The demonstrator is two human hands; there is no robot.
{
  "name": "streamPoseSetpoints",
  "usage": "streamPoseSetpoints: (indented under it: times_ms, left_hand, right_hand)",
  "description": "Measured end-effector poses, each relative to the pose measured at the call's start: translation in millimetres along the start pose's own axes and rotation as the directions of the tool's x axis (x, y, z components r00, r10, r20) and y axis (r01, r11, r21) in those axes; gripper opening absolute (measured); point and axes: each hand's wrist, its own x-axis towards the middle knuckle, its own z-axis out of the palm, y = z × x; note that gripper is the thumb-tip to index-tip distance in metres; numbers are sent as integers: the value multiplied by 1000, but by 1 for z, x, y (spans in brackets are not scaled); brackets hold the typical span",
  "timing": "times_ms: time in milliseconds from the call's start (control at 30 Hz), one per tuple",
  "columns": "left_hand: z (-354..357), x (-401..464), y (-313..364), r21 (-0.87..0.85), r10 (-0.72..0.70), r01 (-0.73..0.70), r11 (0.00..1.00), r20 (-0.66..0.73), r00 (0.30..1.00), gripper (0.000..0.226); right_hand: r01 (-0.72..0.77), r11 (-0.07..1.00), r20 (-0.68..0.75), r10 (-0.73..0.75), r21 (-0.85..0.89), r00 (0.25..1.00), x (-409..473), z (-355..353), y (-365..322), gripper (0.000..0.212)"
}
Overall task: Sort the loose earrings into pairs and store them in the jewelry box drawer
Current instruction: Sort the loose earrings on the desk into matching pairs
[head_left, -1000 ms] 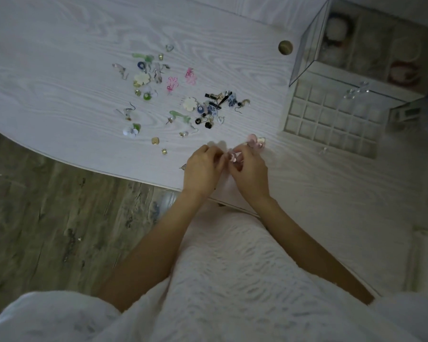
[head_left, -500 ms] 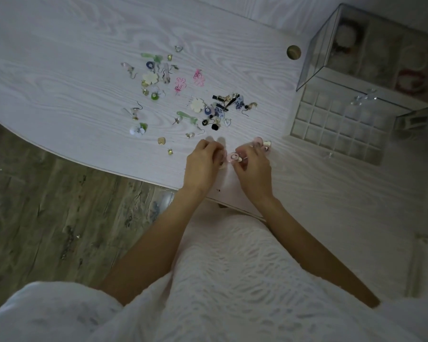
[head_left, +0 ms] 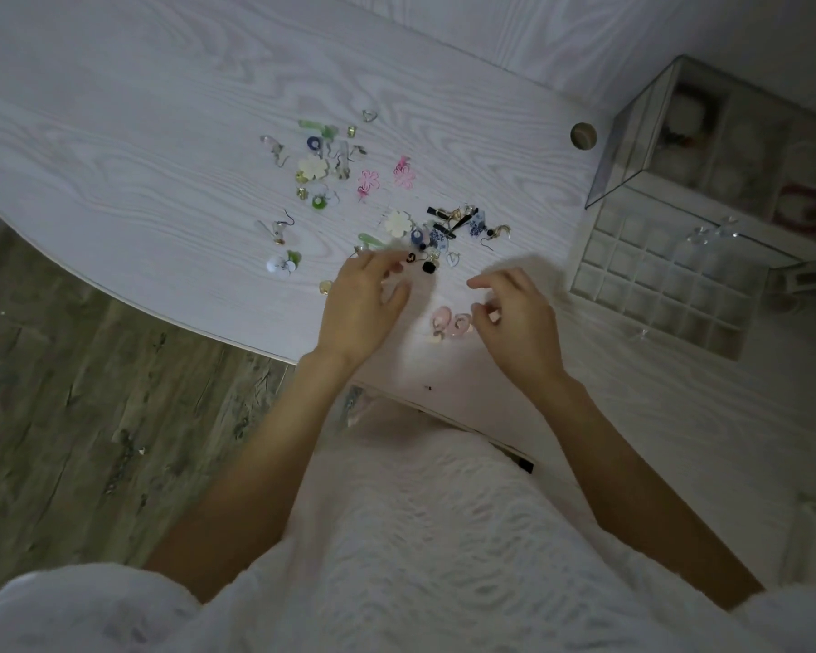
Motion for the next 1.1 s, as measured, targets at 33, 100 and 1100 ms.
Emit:
streamPoseSetpoints:
  times_ms: [33, 100, 1100]
  left_hand:
    - [-7, 7, -4, 9, -1, 1, 1000, -11, 1000, 32]
    - [-14, 27, -11, 62, 3, -1, 998, -34, 999, 36]
    - [-64, 130, -76, 132, -264, 281, 951, -135, 955, 40]
  right_hand:
    - [17, 1000, 13, -17, 0, 1000, 10, -2, -1, 23]
    - [48, 999, 47, -47, -21, 998, 32, 0, -4, 23]
    - [323, 929, 158, -296, -181, 942, 121, 50, -43, 20]
